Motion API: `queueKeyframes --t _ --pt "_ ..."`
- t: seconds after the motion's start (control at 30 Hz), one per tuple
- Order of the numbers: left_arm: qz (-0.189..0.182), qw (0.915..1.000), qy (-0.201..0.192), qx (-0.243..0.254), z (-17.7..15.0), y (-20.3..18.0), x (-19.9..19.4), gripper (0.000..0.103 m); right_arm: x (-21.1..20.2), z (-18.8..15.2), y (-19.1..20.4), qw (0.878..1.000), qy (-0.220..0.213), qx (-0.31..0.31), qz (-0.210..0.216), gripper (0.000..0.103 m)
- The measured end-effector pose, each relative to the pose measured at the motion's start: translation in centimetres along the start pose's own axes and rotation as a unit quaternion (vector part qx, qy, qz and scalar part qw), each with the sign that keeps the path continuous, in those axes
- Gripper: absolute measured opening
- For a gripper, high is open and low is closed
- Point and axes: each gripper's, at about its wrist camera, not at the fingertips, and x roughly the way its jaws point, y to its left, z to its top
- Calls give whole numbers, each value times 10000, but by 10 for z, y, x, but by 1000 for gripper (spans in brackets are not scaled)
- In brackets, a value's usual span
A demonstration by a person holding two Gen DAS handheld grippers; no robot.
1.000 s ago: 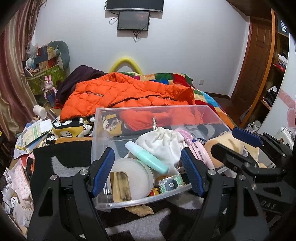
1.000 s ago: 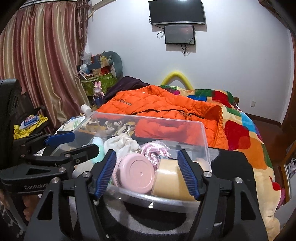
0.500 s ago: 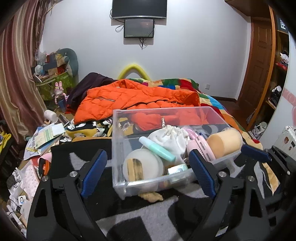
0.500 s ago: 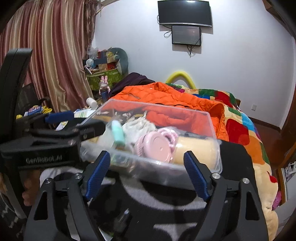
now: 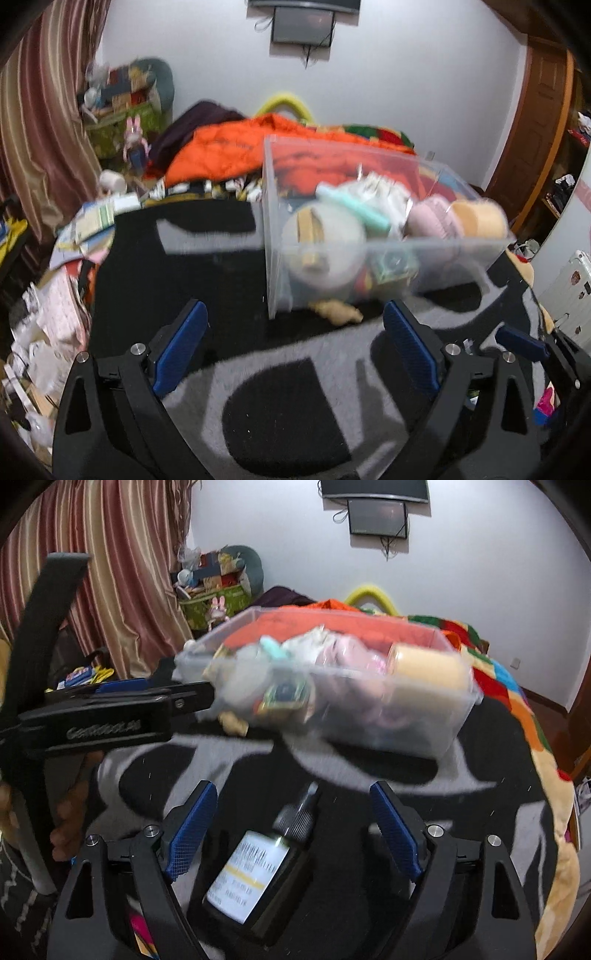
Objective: Organize objects
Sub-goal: 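Withdraw right tool from box and move it to dark green glass bottle, then grasp the dark green glass bottle around its body with right tool, then grasp tan spiral shell with left tool while right tool holds the bottle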
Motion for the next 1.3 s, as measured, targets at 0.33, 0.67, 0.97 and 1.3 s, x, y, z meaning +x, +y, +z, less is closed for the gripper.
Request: queueKeyframes --t 0.33,0.67,0.97,1.3 --pt "224 9988 389 192 -6 -20 30 97 8 -27 -18 9997 82 212 100 80" --pt "-217 9968 701 318 0 -39 43 79 3 -30 -44 9980 -40 541 323 39" --pt "149 9972 681 271 -5 -49 42 50 -2 -30 -54 9957 -185 779 457 39" --pt "334 9975 564 279 -9 -55 37 33 -2 -32 -62 9938 -284 945 513 38"
